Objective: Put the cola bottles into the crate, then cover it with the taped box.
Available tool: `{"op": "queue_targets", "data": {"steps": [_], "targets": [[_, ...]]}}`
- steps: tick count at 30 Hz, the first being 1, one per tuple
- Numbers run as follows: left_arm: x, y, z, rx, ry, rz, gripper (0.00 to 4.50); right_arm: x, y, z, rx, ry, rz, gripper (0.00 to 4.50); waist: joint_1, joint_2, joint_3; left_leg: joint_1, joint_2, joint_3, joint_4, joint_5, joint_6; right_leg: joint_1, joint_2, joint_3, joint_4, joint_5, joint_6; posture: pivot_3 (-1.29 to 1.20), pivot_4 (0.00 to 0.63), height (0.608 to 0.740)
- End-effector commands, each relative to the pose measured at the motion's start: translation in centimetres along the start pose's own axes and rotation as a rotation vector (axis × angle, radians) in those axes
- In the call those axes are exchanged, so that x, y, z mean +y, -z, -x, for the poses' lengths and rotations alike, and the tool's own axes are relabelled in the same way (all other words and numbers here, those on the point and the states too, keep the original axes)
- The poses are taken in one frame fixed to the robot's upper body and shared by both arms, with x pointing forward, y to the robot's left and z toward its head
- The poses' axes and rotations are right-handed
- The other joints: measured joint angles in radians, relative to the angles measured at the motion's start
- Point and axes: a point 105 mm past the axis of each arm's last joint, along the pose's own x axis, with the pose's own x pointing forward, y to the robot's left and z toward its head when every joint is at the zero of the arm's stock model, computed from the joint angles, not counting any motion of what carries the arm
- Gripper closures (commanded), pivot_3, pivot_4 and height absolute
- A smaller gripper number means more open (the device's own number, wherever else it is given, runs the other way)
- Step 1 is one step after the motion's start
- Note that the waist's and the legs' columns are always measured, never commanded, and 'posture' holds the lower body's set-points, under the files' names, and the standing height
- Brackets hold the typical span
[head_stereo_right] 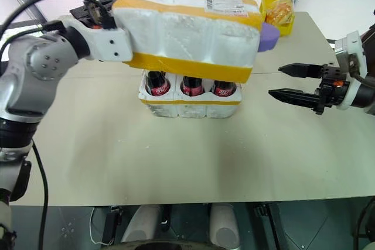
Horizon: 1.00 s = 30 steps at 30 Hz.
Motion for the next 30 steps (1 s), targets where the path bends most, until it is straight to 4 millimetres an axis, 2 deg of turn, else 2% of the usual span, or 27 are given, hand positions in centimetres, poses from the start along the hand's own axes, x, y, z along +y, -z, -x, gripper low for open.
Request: {"op": "queue_targets", "data": {"steps": [1,5,10,14,22,27,30], "targets": [[-0.5,-1.2,0.1,-0.006,0.007,-0.040,3.99,0.1,-1.3,0.3,-0.045,0.012,0.046,0.00,0.001,0.000,0.000,0.000,0.000,0.000,0.000,0.000,0.000,0.000,0.000,0.000,0.000,0.000,0.000,0.00,0.150,0.740],[-2.9,-1.8,0.2,0.002,0.083,-0.039,3.99,0.0,-1.4,0.1,-0.052,0.014,0.049,0.00,0.002,0.000,0.000,0.000,0.000,0.000,0.000,0.000,0.000,0.000,0.000,0.000,0.000,0.000,0.000,0.00,0.150,0.740],[-4.8,-2.6,0.8,0.001,0.145,-0.063,3.99,-0.1,-1.4,-0.2,-0.058,0.013,0.052,0.00,0.007,0.000,0.000,0.000,0.000,-0.001,0.001,0.000,0.000,0.002,0.000,0.000,-0.001,0.000,0.000,0.00,0.150,0.740],[-4.9,-2.6,1.1,0.011,0.147,-0.065,3.99,-0.2,-1.3,-0.5,-0.060,0.010,0.052,0.00,0.006,0.000,0.000,0.001,-0.001,-0.001,0.001,0.000,0.000,0.003,0.000,0.000,-0.001,0.000,0.000,0.00,0.150,0.740],[-4.4,-1.7,1.1,0.034,0.135,-0.110,0.07,-0.2,-1.4,-0.9,-0.065,0.000,0.049,0.00,0.005,0.000,0.000,0.001,0.000,-0.001,0.001,0.000,0.000,0.003,0.000,0.000,-0.001,0.000,0.000,0.00,0.150,0.740],[-4.5,-1.8,1.6,0.031,0.143,-0.063,0.07,-0.3,-1.4,-0.7,-0.064,0.001,0.048,0.00,0.004,0.000,0.000,0.001,-0.001,-0.001,0.001,0.000,0.000,0.003,0.000,0.000,-0.001,0.000,0.000,0.00,0.150,0.740],[-4.1,-1.1,2.4,0.055,0.138,-0.059,0.07,-0.3,-1.5,-0.6,-0.065,0.003,0.048,0.00,0.003,0.000,0.000,0.001,0.000,-0.001,0.001,0.000,0.000,0.003,0.000,0.000,-0.001,0.000,0.000,0.00,0.150,0.740]]}}
